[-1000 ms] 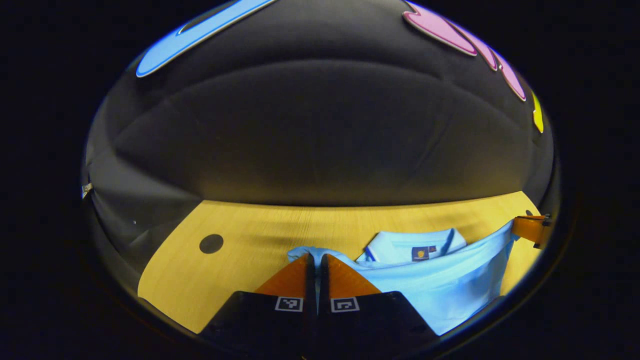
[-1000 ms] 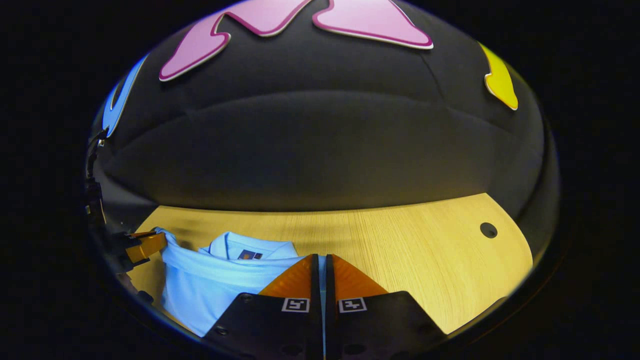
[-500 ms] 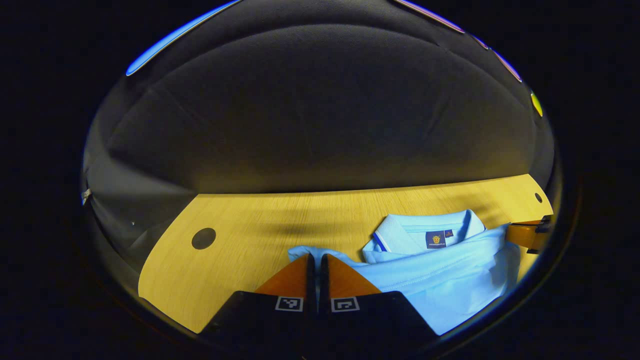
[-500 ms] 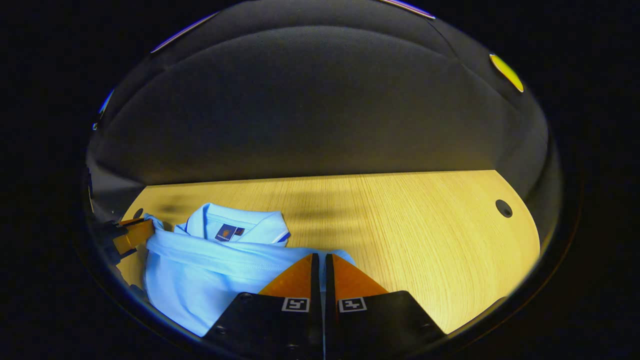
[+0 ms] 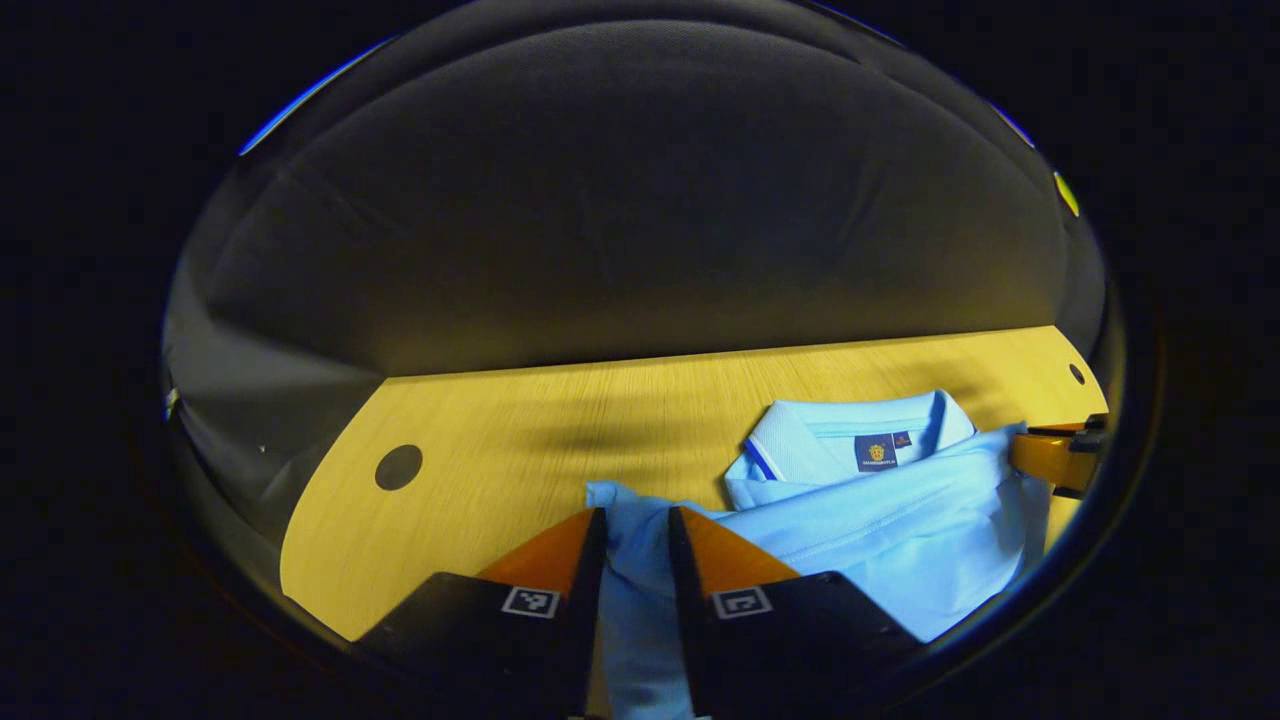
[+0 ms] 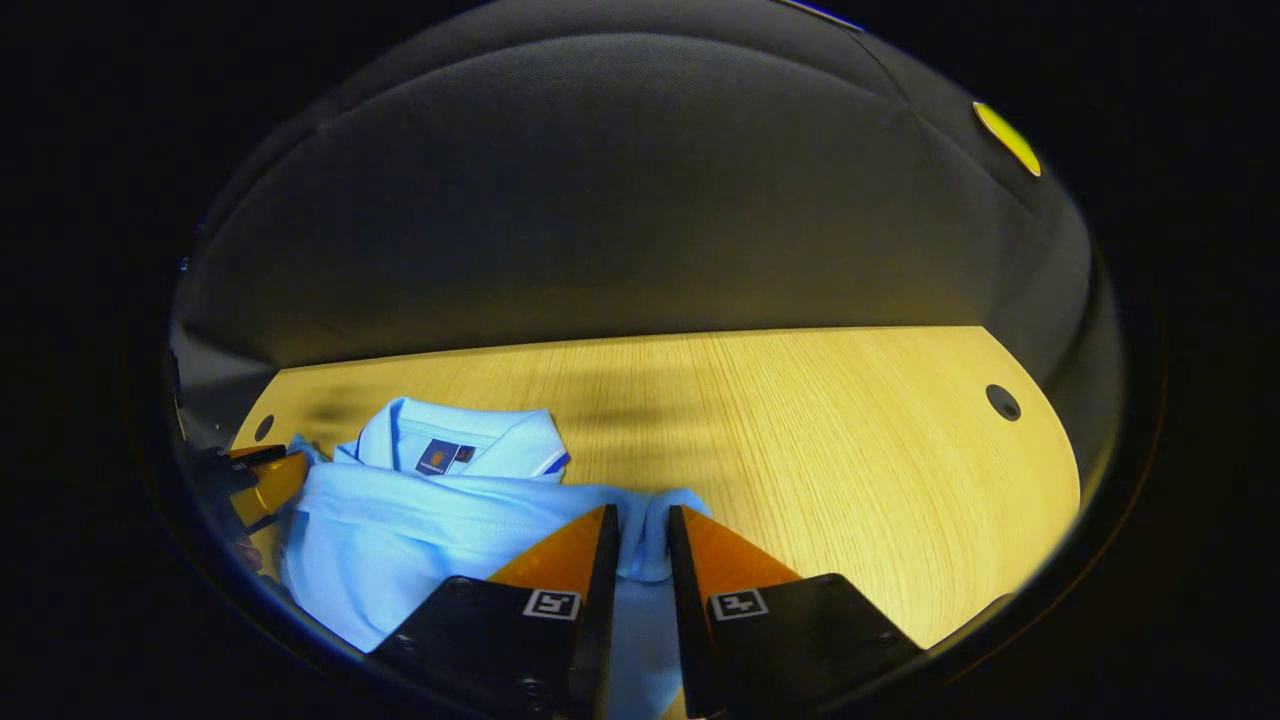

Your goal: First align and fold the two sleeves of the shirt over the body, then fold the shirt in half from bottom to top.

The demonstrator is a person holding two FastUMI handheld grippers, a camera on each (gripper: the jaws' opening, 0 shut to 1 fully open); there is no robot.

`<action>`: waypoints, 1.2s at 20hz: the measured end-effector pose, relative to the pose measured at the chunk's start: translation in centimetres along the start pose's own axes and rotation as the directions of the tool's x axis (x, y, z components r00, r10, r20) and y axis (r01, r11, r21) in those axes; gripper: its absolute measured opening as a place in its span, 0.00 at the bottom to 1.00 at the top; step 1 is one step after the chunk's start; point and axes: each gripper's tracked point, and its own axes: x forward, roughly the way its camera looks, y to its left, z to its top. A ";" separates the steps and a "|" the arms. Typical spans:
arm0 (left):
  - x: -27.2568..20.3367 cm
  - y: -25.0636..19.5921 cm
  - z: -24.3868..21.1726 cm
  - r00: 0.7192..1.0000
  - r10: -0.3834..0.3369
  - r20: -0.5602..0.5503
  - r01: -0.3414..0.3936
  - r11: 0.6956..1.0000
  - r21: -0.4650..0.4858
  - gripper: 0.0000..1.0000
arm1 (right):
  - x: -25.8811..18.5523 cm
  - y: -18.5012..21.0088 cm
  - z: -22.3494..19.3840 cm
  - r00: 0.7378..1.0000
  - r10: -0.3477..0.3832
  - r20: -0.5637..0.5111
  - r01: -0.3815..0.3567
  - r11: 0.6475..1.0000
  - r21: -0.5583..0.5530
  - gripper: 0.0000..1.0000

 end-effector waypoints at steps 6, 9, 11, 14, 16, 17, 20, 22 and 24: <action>-0.5 -0.4 0.6 1.000 -0.013 0.017 0.013 1.000 -0.013 0.82 | -0.6 0.2 0.5 1.000 0.014 0.009 -0.014 1.000 -0.003 0.67; -1.4 -0.2 1.5 0.999 -0.008 0.049 0.008 1.000 -0.010 0.97 | -1.7 0.4 1.0 0.999 0.019 0.031 -0.020 1.000 0.007 0.84; -2.8 0.2 2.4 0.997 -0.002 0.079 0.001 1.000 0.015 0.98 | -2.9 0.2 1.6 0.998 0.022 0.051 -0.023 1.000 0.013 0.95; -5.7 -0.1 3.7 0.990 -0.016 0.138 0.011 0.999 0.037 0.99 | -6.0 -0.6 2.3 0.995 0.011 0.102 -0.010 1.000 -0.011 0.98; -8.3 0.1 3.7 0.984 -0.009 0.179 0.001 0.999 0.045 0.99 | -8.7 -1.2 2.5 0.991 0.006 0.136 -0.001 0.999 -0.032 0.98; -10.0 0.0 3.7 0.980 -0.010 0.197 0.000 0.999 0.049 0.99 | -10.2 -1.5 2.5 0.989 0.005 0.149 0.001 0.999 -0.038 0.99; -15.4 -0.7 3.7 0.969 -0.028 0.247 0.014 0.998 0.056 0.99 | -15.3 -2.2 2.5 0.982 -0.004 0.189 0.010 1.000 -0.029 0.99; -19.4 -1.0 3.4 0.962 -0.032 0.273 0.021 0.999 0.044 0.99 | -18.7 -2.2 3.0 0.975 -0.001 0.224 0.005 1.000 -0.017 0.98; -23.7 -1.1 2.5 0.955 -0.031 0.295 0.026 0.999 0.021 0.99 | -22.0 -1.9 3.7 0.965 0.012 0.261 -0.007 1.000 -0.024 0.99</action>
